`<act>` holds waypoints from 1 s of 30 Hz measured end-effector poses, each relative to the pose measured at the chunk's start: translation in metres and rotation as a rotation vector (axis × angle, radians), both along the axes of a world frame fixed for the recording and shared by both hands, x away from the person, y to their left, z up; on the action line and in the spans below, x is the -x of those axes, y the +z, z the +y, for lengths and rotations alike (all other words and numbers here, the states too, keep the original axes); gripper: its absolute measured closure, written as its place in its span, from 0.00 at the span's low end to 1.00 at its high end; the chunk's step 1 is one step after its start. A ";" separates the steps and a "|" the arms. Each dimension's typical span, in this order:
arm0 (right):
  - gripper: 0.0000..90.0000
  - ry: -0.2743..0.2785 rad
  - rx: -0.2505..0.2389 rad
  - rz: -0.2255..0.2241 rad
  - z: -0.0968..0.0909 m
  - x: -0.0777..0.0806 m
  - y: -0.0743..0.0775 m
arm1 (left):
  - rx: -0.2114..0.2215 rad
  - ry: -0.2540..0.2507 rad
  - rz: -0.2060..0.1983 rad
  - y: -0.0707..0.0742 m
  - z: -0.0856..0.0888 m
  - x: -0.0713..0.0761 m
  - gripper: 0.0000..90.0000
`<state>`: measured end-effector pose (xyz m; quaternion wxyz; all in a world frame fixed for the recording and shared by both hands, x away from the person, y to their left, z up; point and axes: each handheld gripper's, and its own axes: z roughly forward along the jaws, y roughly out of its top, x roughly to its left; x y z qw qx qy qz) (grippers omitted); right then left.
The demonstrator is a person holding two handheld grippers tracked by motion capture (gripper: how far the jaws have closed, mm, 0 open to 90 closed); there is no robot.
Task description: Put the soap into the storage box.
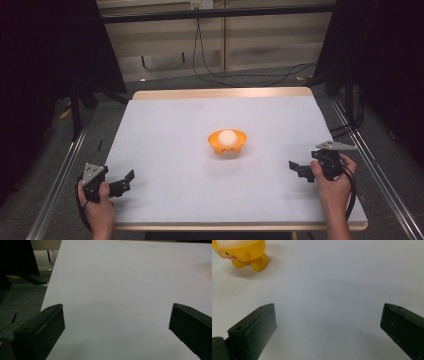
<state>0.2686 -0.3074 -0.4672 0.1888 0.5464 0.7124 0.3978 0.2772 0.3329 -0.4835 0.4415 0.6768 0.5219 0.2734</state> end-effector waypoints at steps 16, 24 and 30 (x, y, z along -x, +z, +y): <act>0.00 -0.068 -0.027 -0.009 -0.046 0.031 -0.009 | 0.001 0.001 0.001 0.000 0.000 0.000 0.00; 0.00 -0.102 -0.030 -0.019 -0.068 0.047 -0.011 | -0.003 0.002 0.001 0.000 -0.001 0.000 0.00; 0.00 -0.114 -0.037 -0.028 -0.079 0.057 -0.013 | -0.004 0.002 0.002 0.000 -0.001 0.000 0.00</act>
